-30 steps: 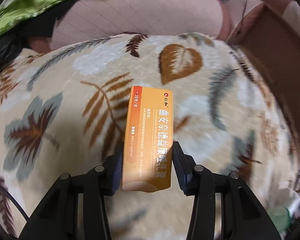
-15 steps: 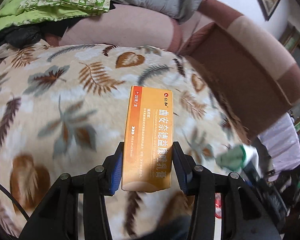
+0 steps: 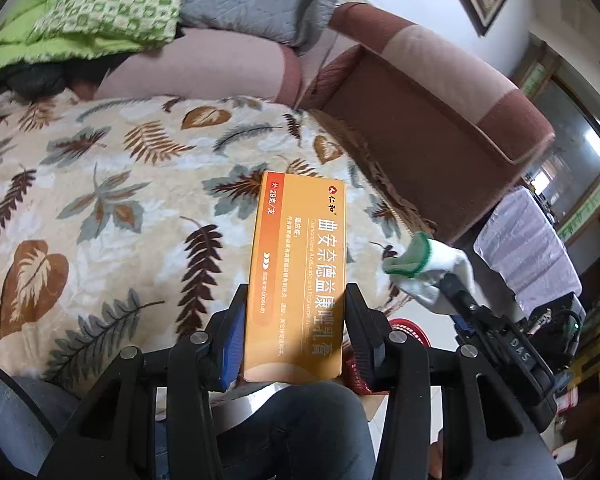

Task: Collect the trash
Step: 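Carry the glove and orange box over the red wastebasket with both tools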

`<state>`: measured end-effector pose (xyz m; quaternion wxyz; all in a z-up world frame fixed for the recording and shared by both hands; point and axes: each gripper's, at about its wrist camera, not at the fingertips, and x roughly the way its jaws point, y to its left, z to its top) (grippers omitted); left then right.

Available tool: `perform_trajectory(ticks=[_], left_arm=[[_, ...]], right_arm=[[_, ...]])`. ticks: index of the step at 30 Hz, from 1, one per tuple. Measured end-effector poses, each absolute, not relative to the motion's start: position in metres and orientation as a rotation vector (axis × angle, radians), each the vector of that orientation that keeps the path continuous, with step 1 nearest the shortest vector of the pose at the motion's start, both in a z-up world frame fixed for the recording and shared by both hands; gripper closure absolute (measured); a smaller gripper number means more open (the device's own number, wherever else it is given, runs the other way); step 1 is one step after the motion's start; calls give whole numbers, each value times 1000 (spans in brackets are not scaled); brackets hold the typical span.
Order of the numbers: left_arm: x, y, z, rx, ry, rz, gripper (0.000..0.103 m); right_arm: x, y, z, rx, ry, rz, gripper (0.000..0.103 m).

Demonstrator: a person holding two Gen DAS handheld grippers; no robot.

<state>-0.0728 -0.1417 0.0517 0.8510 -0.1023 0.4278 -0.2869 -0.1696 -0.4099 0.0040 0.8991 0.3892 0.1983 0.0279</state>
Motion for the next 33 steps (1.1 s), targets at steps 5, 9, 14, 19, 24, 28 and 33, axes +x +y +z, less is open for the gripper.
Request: perform_trajectory(ticks=[5, 9, 14, 19, 24, 28, 33], left_arm=[[-91, -154, 60, -210, 890, -656, 59], [-101, -163, 63, -202, 886, -681, 59], [-112, -175, 67, -183, 882, -713, 59], [-120, -186, 69, -167, 881, -738, 59], [-126, -195, 70, -155, 884, -762, 59], [-130, -202, 70, -145, 885, -780, 59], [-135, -211, 71, -129, 884, -803, 59]], right_arm=[[-186, -419, 9, 804, 393, 36, 83], [-200, -427, 15, 798, 377, 15, 83], [-219, -436, 21, 790, 360, -9, 83], [-235, -443, 24, 788, 346, -36, 82], [-246, -450, 24, 781, 343, -57, 82], [-252, -453, 24, 776, 345, -71, 82], [-260, -458, 24, 766, 344, -94, 82]])
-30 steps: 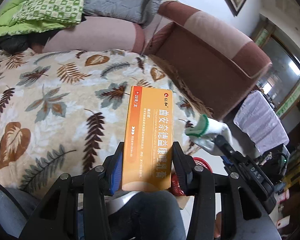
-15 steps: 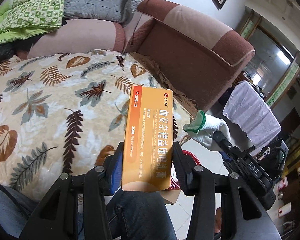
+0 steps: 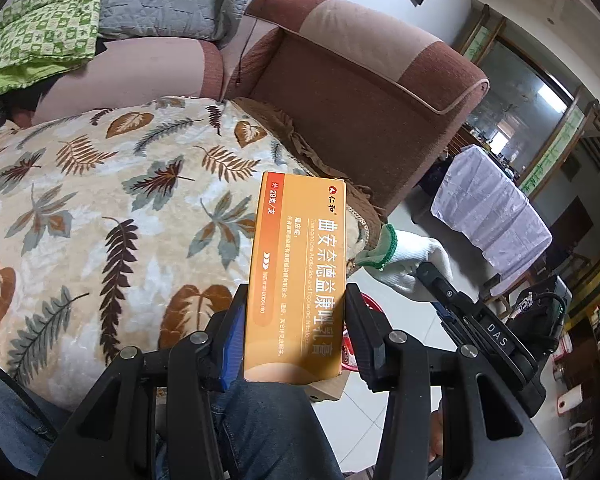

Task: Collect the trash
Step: 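Carry the glove and orange box over the red wastebasket with both tools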

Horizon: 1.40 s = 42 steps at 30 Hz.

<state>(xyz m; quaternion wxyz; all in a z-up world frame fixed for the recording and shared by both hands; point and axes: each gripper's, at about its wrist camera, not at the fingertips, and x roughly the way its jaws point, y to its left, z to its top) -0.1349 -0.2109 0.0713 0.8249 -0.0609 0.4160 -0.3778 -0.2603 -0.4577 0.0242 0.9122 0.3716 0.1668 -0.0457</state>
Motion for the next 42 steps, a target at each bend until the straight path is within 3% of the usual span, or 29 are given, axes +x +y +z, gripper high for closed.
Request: perform_trajectory(ticks=[42], left_arm=[[-158, -315, 74, 7, 916, -1006, 59]], right_arm=[[-327, -519, 26, 783, 274, -304, 82]])
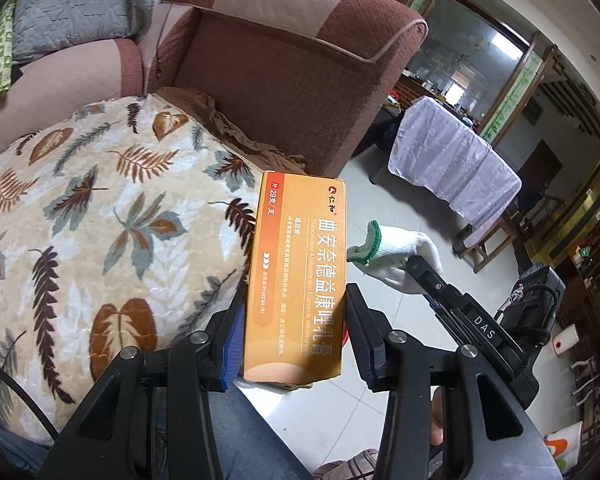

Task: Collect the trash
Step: 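Carry the glove and orange box over the red wastebasket with both tools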

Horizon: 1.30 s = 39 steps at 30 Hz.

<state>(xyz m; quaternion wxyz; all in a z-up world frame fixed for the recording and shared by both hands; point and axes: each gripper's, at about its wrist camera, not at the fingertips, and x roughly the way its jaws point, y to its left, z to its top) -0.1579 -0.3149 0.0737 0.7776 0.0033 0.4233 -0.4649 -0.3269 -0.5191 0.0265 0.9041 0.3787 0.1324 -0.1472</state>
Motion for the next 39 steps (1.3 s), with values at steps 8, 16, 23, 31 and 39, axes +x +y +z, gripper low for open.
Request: perform_trajectory(ticks=[8, 16, 23, 31, 39], left_arm=[[-159, -341, 63, 36, 957, -1045, 59], [-162, -374, 48, 78, 1001, -1085, 59], [-163, -400, 35, 102, 1032, -1121, 59], [-160, -421, 19, 122, 1073, -1122, 59], [-158, -440, 1, 138, 1110, -1120, 59]], right_arm=[[-338, -530, 25, 786, 266, -350, 82], [-351, -548, 13, 813, 267, -407, 82], [-360, -563, 0, 850, 265, -451, 82], [-358, -578, -16, 888, 275, -475, 81], [-360, -591, -30, 914, 290, -507, 81]])
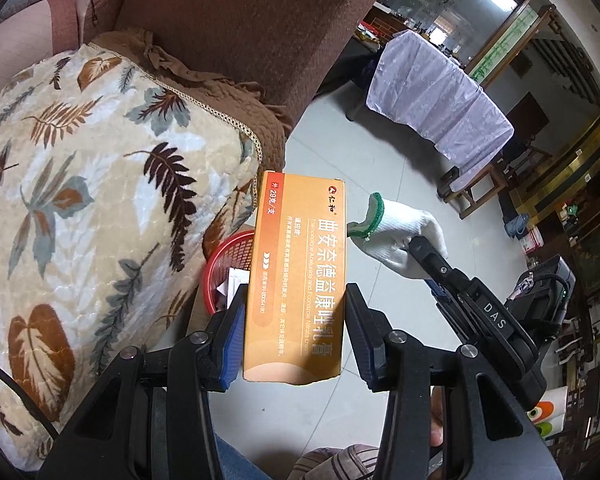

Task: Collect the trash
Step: 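Carry the glove and orange box over the red wastebasket with both tools, then open both tools to drop the glove and orange box into the wastebasket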

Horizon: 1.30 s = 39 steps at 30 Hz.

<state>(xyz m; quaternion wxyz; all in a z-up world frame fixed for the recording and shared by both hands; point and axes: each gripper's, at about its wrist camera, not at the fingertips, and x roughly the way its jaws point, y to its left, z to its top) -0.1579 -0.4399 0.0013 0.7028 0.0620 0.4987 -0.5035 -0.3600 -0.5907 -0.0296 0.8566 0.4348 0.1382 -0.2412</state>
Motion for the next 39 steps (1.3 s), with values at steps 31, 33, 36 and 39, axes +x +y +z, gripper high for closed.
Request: perform_trajectory(ticks=[31, 33, 36, 39], left_arm=[[-140, -491, -59, 211, 1169, -1101, 47], [-141, -485, -55, 205, 1147, -1100, 44], [-146, -472, -44, 207, 1101, -1088, 40], [-153, -455, -32, 213, 1042, -1062, 35]], right_arm=[[-345, -615, -73, 946, 388, -630, 44], [-348, -612, -70, 939, 388, -628, 44], [-350, -606, -63, 916, 391, -625, 44], [-351, -593, -54, 872, 395, -624, 41]])
